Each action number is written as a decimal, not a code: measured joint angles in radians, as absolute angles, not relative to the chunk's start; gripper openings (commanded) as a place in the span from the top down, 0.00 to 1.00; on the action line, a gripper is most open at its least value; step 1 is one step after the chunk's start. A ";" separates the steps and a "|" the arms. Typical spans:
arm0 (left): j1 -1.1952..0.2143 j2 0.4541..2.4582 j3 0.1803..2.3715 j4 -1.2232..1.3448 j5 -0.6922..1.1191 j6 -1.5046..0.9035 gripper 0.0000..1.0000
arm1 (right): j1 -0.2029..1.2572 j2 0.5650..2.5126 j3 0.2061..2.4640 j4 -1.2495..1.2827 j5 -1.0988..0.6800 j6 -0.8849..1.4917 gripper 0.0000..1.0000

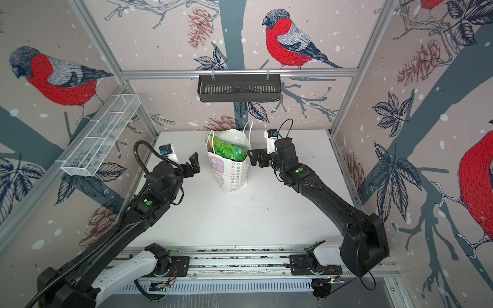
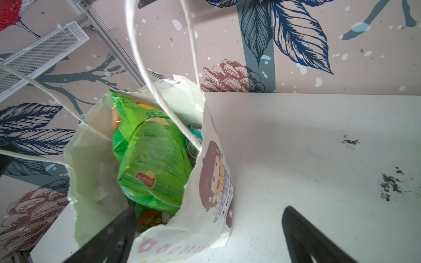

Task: Take the snacks out of the paper bag
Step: Pick up the paper bag from the top-center of the table.

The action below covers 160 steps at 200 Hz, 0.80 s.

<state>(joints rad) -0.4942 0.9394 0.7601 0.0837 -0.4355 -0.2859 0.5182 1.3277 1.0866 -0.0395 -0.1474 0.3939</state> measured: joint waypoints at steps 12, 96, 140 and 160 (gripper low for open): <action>-0.500 0.940 0.760 0.078 -0.438 -0.281 0.02 | 0.526 1.320 1.091 -0.045 -0.146 0.397 0.00; -0.506 0.902 0.730 0.089 -0.419 -0.255 0.02 | 0.557 1.395 1.137 -0.051 -0.121 0.444 0.25; -0.506 0.879 0.702 0.104 -0.421 -0.254 0.02 | 0.561 1.458 1.192 -0.069 -0.095 0.445 0.30; -0.506 0.884 0.699 0.105 -0.421 -0.247 0.02 | 0.566 1.497 1.238 -0.096 -0.072 0.444 0.30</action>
<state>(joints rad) -0.5056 0.8837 0.6994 0.1051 -0.4213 -0.2470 0.5655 1.4967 1.2385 -0.0959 -0.0723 0.4442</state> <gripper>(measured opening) 0.978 0.703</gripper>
